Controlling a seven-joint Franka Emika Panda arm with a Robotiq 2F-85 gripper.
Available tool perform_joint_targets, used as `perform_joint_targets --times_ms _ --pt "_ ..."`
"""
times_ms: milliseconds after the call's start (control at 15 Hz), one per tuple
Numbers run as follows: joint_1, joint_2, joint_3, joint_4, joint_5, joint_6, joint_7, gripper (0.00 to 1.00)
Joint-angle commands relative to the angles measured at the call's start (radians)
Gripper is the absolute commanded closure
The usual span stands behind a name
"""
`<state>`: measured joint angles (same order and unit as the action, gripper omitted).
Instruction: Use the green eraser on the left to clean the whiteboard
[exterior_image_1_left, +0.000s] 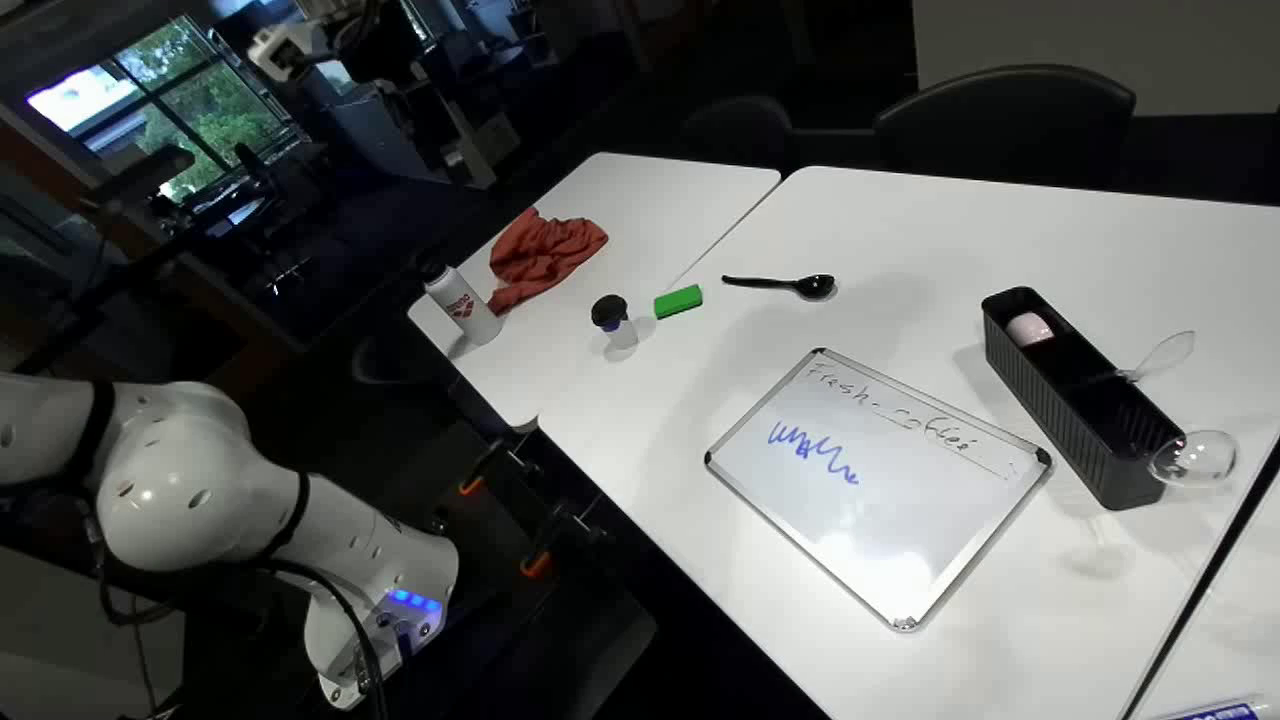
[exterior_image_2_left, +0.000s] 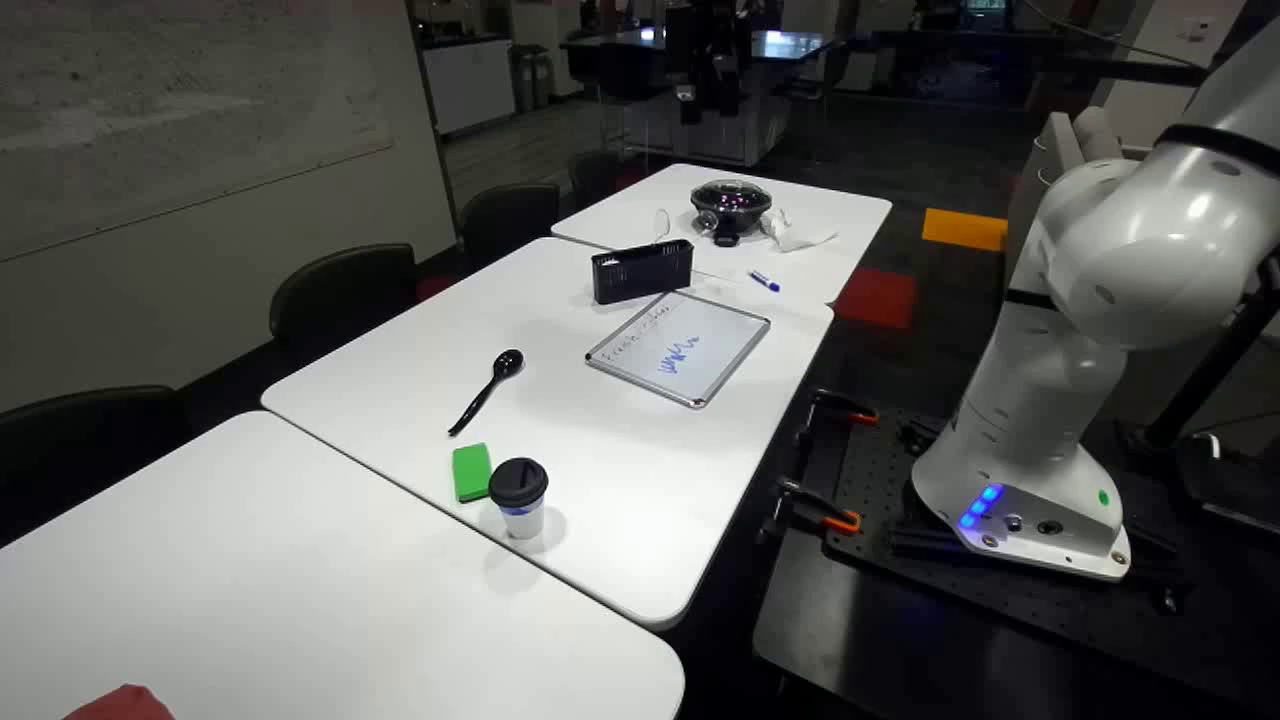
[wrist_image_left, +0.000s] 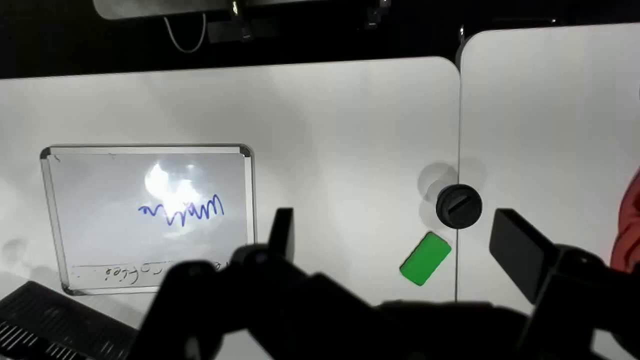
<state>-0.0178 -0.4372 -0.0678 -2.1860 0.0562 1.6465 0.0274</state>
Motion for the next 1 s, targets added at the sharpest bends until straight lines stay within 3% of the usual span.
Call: perform_joint_targets --times_ms 0,400,667,933 --pt "-0.011 0.001 0.009 0.002 0.004 -0.002 -0.004 0.0" --pt "-0.007 0.02 0.009 0.012 0.011 -0.008 -0.007 0.0" --pt "0.002 0.155 0.047 0.063 0.039 0.038 0.09 0.0" --pt "0.019 0.33 0.109 0.111 0.074 0.192 0.265 0.0"
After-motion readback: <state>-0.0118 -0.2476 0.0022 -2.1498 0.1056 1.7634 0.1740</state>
